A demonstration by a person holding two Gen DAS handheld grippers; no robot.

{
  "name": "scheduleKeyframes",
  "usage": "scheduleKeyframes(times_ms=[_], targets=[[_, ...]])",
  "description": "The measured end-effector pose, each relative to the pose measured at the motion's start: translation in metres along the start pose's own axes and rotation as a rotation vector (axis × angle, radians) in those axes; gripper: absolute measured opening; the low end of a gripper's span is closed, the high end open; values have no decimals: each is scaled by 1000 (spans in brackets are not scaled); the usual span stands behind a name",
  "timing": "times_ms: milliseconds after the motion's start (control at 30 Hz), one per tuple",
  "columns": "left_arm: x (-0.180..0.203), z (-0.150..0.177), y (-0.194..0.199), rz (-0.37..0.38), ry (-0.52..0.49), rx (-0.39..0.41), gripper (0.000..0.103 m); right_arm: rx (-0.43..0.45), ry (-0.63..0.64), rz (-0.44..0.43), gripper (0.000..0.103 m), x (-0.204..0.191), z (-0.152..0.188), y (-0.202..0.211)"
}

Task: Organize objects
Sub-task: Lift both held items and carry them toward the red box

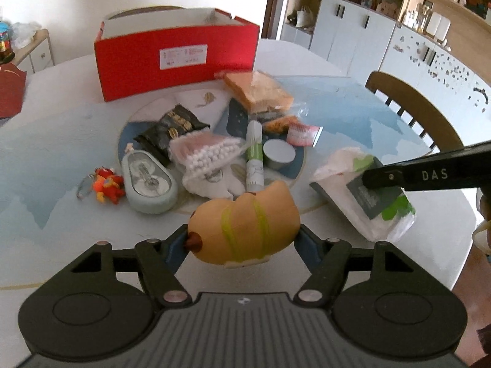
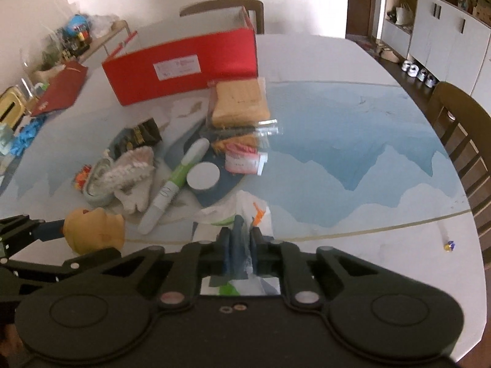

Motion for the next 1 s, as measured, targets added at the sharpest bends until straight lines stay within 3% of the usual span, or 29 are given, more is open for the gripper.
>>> scheduleKeyframes(times_ms=[300,433,533,667,800,833,867,900,933,1000], targets=[[6,-25,26,13,-20,40,72,99,45,-9,5,0,-27,28],[7,-34,31,21,-38,57,72,42,45,-90,6,6,-25,28],[9,-34,31,31,-59,53,72,16,83,-89,8,5,-13,24],[8,-28,26,37,-51,25,72,-13,99,-73,23,5,2,14],[6,-24,24,36,-44,12,72,-7,106,-77,28,4,5,13],[5,-24,25,36,-41,12,72,-5,115,-78,40,4,5,14],[4,-25,25,34,-39,14,72,-2,125,-80,61,3,5,15],[3,-25,26,32,-36,15,72,5,133,-83,70,3,5,16],[2,-25,26,29,-33,16,72,12,144,-88,74,1,5,16],[1,-25,27,26,-26,16,72,2,187,-82,72,-5,5,12]])
Point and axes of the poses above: each gripper's, at about its wrist camera, not at the fingertips, and y roughly against the way its jaws point, x to its right, z to its underside, the point moved 6 cm from there along -y, roughly the way its jaws point, and after that the axes turned 7 degrees about y, right-handed, at the moved point
